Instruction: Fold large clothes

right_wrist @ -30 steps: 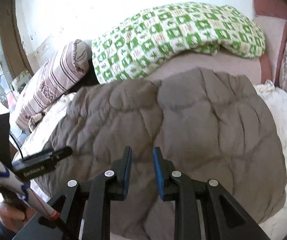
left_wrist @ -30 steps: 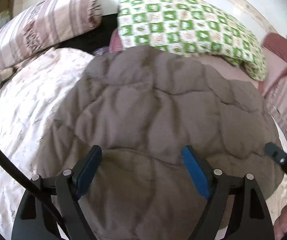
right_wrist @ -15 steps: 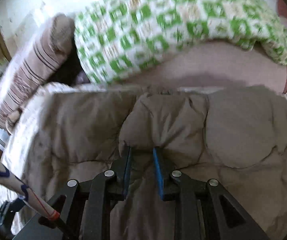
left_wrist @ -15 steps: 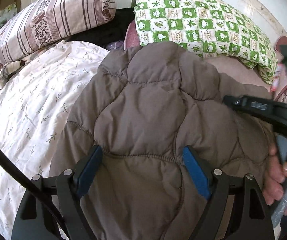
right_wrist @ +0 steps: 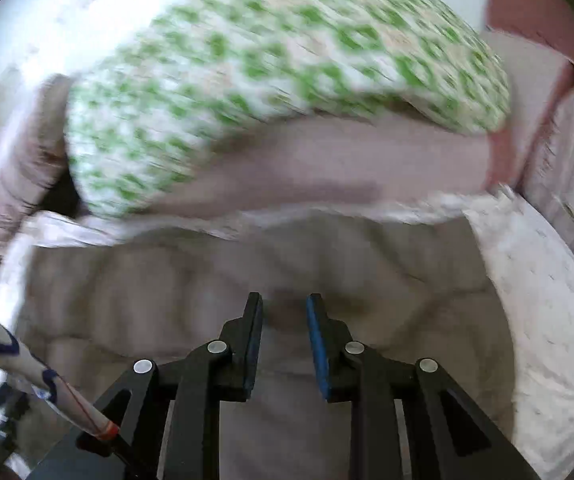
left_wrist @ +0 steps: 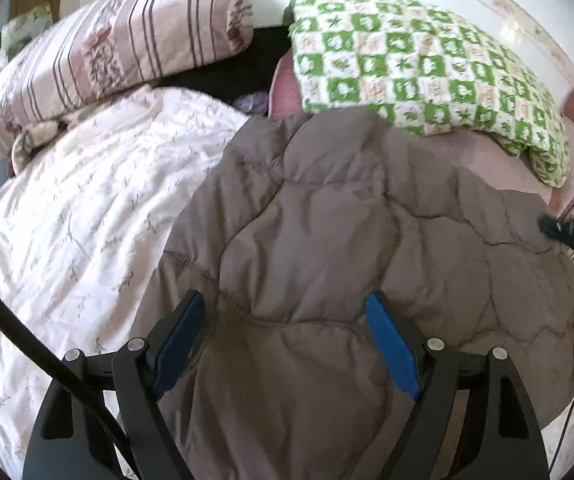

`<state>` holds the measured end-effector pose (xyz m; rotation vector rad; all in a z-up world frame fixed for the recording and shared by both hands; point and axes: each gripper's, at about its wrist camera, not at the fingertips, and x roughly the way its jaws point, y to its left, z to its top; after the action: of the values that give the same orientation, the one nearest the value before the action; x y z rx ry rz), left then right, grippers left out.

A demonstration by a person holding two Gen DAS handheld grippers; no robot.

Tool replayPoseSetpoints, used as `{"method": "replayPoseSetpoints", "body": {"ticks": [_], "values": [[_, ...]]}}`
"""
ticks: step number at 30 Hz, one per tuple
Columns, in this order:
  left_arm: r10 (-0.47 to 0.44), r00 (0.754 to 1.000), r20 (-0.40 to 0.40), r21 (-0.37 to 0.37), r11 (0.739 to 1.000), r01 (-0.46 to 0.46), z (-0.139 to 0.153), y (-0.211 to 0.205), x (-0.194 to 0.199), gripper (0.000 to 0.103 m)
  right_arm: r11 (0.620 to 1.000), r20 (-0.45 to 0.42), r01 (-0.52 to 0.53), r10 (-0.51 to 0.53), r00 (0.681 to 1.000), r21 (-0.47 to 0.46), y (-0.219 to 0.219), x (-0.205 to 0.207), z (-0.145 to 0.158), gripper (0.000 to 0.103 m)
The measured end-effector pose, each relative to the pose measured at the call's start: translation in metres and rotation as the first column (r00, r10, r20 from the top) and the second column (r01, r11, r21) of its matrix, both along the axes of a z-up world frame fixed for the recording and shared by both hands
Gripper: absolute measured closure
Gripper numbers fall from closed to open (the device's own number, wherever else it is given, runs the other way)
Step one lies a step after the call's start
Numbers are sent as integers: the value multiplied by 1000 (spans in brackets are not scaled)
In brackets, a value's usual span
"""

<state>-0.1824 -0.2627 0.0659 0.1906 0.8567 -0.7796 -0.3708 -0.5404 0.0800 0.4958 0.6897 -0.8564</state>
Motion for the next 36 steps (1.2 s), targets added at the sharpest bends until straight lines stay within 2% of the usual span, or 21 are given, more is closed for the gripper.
{"method": "replayPoseSetpoints", "body": {"ticks": [3,6,9,12,16,19,24,28,29,31,32,34,36], "values": [[-2,1000,7,23,1000,2,-6,-4,-1,20,992,-9,11,-10,1000,128,-23,-14,-33,78],[-6,999,39,38,999,4,-4,-7,-6,20,985,71,21,-34,997,172,-22,-33,-34,78],[-10,1000,16,15,1000,10,1,-2,-6,20,990,128,39,-57,990,139,1,-62,-13,78],[5,1000,2,-6,1000,-5,7,5,-4,20,996,128,68,-76,989,66,33,-99,-1,75],[12,1000,-12,-24,1000,-12,15,15,-7,20,984,165,159,-170,972,78,75,-162,-11,74],[21,1000,16,-22,1000,-20,22,27,-15,20,970,189,224,-238,953,94,94,-200,-30,74],[32,997,67,6,999,-32,27,56,-32,20,963,207,205,-240,948,177,83,-211,-54,74],[54,995,80,102,993,-62,6,75,-32,20,946,196,201,-254,947,253,68,-207,-76,74],[83,995,55,126,988,-90,-6,82,-27,20,942,196,203,-259,946,266,66,-206,-79,74],[101,994,-33,95,991,-97,-19,91,-15,20,943,178,203,-255,950,265,65,-203,-83,74],[109,988,-113,71,992,-101,-26,94,-5,20,945,166,203,-250,954,255,65,-201,-83,75],[113,977,-181,49,993,-106,-34,95,6,16,954,135,203,-236,962,220,68,-196,-83,75],[121,972,-200,60,992,-111,-41,92,10,13,959,113,201,-227,967,200,69,-194,-82,75]]}}
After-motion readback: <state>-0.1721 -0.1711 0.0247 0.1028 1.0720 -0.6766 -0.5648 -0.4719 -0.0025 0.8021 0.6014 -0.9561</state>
